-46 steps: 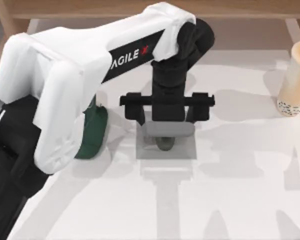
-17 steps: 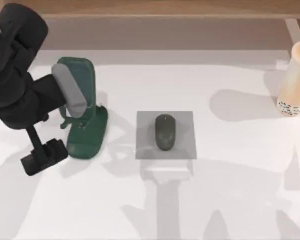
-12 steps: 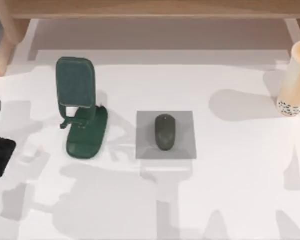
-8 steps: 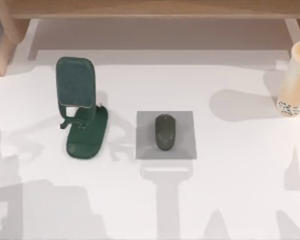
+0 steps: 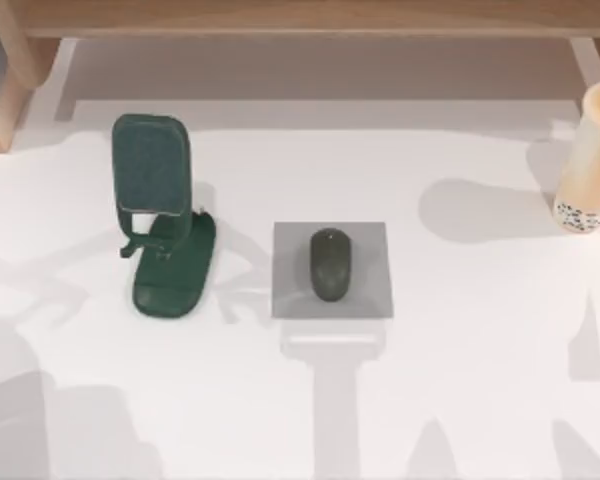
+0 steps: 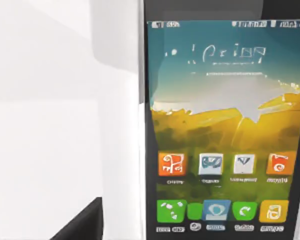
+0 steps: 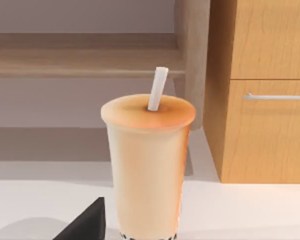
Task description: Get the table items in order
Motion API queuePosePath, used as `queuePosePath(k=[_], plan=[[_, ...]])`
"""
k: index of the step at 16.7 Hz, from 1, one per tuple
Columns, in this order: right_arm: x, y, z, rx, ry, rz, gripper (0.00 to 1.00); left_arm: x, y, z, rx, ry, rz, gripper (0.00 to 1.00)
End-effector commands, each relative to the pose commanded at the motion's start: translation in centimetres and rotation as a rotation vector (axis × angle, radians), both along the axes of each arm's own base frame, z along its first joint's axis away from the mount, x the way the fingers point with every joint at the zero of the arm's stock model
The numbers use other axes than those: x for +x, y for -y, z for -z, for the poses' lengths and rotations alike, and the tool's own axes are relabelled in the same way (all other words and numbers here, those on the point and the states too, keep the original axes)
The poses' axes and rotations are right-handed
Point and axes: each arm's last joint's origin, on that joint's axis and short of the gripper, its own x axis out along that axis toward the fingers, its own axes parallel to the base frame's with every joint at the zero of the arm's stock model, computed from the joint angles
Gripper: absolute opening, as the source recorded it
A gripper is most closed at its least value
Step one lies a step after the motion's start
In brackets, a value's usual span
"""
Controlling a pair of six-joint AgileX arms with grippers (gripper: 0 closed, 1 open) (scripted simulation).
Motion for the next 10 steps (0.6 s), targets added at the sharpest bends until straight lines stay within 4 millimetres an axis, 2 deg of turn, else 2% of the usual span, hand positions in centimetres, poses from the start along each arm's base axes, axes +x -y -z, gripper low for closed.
queuePosePath(k=[2, 10], plan=[[0.0, 0.0, 0.0, 0.0, 0.0, 0.0, 1.0, 0.0, 0.0, 0.5, -0.003, -0.009, -0.002, 1.0], [0.0, 0.0, 0.0, 0.0, 0.0, 0.0, 1.0, 0.2, -0.2, 6.5, 0.006, 0.013, -0.005, 1.0]])
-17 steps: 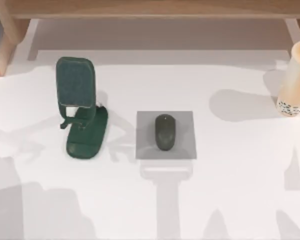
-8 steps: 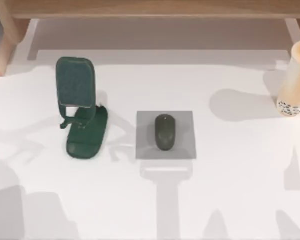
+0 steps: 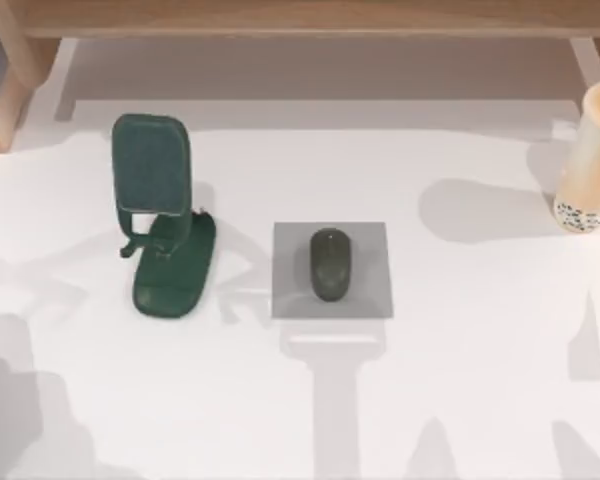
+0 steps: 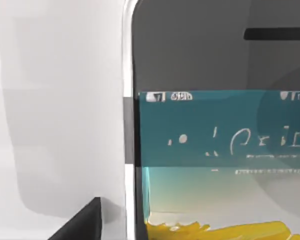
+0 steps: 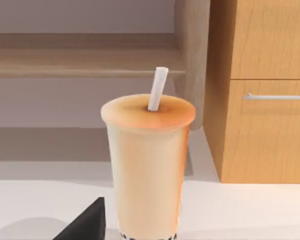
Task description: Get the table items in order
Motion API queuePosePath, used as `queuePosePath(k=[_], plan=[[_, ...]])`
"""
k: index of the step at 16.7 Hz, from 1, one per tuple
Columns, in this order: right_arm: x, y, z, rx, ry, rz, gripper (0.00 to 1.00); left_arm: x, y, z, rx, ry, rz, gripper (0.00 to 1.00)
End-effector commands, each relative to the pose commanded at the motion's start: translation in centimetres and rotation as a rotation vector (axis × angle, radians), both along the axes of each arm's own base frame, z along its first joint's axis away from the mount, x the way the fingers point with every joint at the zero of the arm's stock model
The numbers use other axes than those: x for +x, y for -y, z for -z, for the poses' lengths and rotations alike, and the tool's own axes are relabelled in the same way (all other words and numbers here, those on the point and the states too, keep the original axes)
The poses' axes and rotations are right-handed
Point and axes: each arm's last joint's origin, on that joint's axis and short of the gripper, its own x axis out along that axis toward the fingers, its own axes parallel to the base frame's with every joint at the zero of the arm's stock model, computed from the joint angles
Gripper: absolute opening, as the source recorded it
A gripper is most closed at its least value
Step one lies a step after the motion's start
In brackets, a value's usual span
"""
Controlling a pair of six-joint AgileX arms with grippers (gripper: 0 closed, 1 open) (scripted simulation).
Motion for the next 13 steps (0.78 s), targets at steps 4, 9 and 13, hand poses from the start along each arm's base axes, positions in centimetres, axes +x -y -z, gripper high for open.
queuePosePath(k=[4, 9, 13], plan=[[0.0, 0.0, 0.0, 0.0, 0.0, 0.0, 1.0, -0.18, 0.06, 0.54, -0.004, -0.011, 0.0, 1.0], [0.0, 0.0, 0.0, 0.0, 0.0, 0.0, 1.0, -0.18, 0.06, 0.54, -0.004, -0.011, 0.0, 0.7], [0.0, 0.0, 0.0, 0.0, 0.0, 0.0, 1.0, -0.18, 0.06, 0.54, -0.004, -0.011, 0.0, 0.4]])
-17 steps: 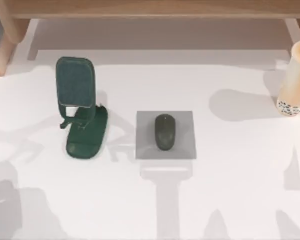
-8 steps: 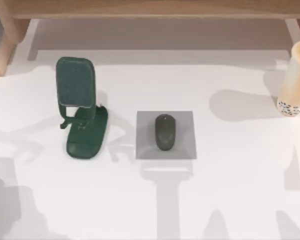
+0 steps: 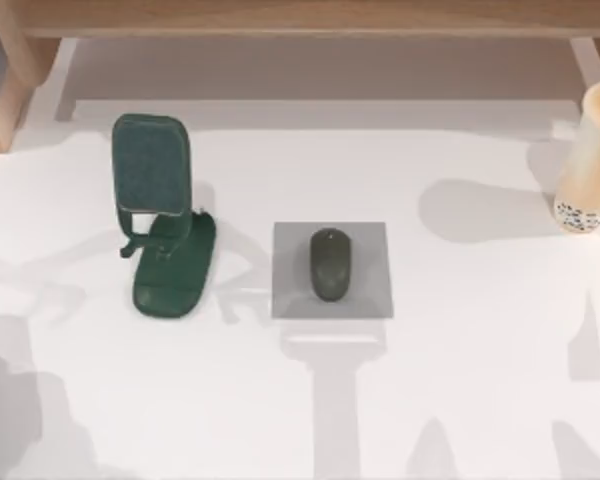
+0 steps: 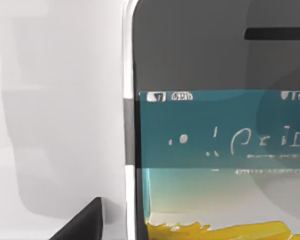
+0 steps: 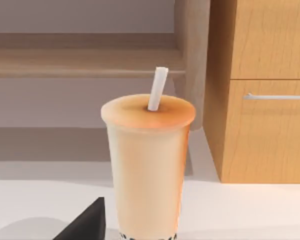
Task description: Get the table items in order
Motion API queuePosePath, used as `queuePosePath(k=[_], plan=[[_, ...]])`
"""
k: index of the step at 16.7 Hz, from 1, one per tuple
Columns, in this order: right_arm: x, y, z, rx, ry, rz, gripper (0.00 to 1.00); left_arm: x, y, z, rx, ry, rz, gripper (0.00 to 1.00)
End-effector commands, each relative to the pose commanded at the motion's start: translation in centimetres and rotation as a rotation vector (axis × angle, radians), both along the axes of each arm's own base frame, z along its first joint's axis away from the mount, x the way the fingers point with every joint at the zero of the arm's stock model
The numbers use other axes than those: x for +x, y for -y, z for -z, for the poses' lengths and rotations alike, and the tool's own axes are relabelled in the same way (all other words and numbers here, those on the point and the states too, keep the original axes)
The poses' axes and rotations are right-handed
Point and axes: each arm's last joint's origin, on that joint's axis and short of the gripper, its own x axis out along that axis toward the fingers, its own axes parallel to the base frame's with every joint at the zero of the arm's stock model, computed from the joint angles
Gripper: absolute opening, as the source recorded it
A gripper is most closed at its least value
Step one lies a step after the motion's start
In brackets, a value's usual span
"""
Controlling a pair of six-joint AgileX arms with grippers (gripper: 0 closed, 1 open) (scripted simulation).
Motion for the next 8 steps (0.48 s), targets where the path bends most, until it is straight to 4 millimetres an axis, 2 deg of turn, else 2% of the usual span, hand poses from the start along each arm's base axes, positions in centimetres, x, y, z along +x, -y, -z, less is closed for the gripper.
queuePosePath(k=[5, 8], plan=[[0.0, 0.0, 0.0, 0.0, 0.0, 0.0, 1.0, 0.0, 0.0, 0.0, 0.0, 0.0, 0.0, 0.02], [0.0, 0.0, 0.0, 0.0, 0.0, 0.0, 1.0, 0.0, 0.0, 0.0, 0.0, 0.0, 0.0, 0.0]])
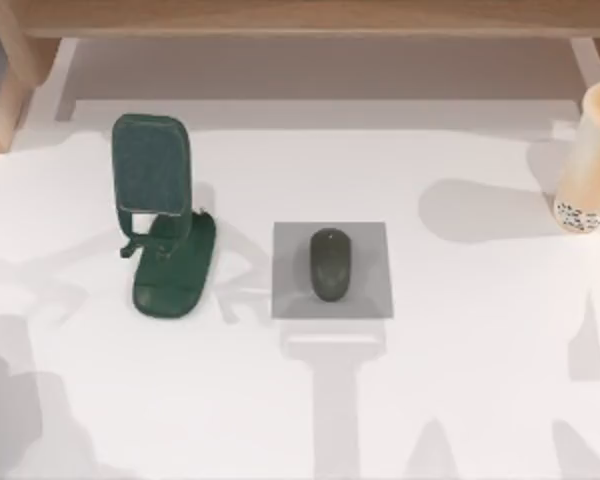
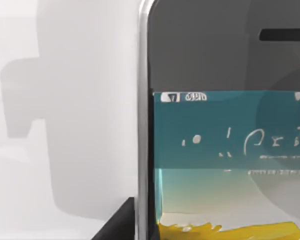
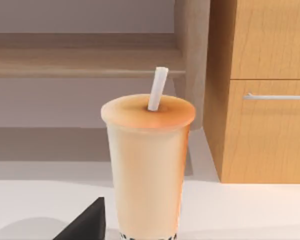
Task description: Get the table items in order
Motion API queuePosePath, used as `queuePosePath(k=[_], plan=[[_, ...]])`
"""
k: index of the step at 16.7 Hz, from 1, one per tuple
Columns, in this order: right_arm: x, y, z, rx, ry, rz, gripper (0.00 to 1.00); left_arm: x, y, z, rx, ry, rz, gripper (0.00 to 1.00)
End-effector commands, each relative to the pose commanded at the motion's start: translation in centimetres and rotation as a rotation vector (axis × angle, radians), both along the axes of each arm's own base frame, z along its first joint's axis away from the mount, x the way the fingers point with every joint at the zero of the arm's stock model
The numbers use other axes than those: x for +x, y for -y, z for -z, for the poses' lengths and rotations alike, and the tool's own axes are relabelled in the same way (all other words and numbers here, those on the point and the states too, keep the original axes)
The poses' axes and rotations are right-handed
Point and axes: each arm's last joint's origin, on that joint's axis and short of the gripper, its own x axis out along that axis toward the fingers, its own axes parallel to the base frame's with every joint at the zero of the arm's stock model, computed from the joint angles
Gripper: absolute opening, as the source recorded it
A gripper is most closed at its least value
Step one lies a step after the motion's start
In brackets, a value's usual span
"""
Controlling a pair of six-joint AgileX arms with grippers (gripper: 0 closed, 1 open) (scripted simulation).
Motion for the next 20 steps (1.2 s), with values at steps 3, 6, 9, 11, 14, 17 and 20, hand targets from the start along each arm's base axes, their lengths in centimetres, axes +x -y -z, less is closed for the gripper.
queuePosePath(k=[3, 6, 9, 11, 14, 17, 20], plan=[[0.0, 0.0, 0.0, 0.0, 0.0, 0.0, 1.0, 0.0, 0.0, 0.0, 0.0, 0.0, 0.0, 0.0], [0.0, 0.0, 0.0, 0.0, 0.0, 0.0, 1.0, 0.3, 0.0, -1.0, 0.0, 0.031, 0.002, 0.0], [0.0, 0.0, 0.0, 0.0, 0.0, 0.0, 1.0, 0.4, -0.1, -2.0, 0.004, 0.039, 0.002, 0.0], [0.0, 0.0, 0.0, 0.0, 0.0, 0.0, 1.0, 0.3, 0.0, -2.7, -0.004, 0.021, 0.002, 0.0], [0.0, 0.0, 0.0, 0.0, 0.0, 0.0, 1.0, 0.3, 0.0, -4.0, 0.0, 0.031, 0.002, 0.0], [0.0, 0.0, 0.0, 0.0, 0.0, 0.0, 1.0, 0.3, 0.0, -3.8, -0.001, 0.027, 0.003, 0.0], [0.0, 0.0, 0.0, 0.0, 0.0, 0.0, 1.0, 0.9, 0.5, -4.4, 0.033, 0.077, 0.029, 0.0]])
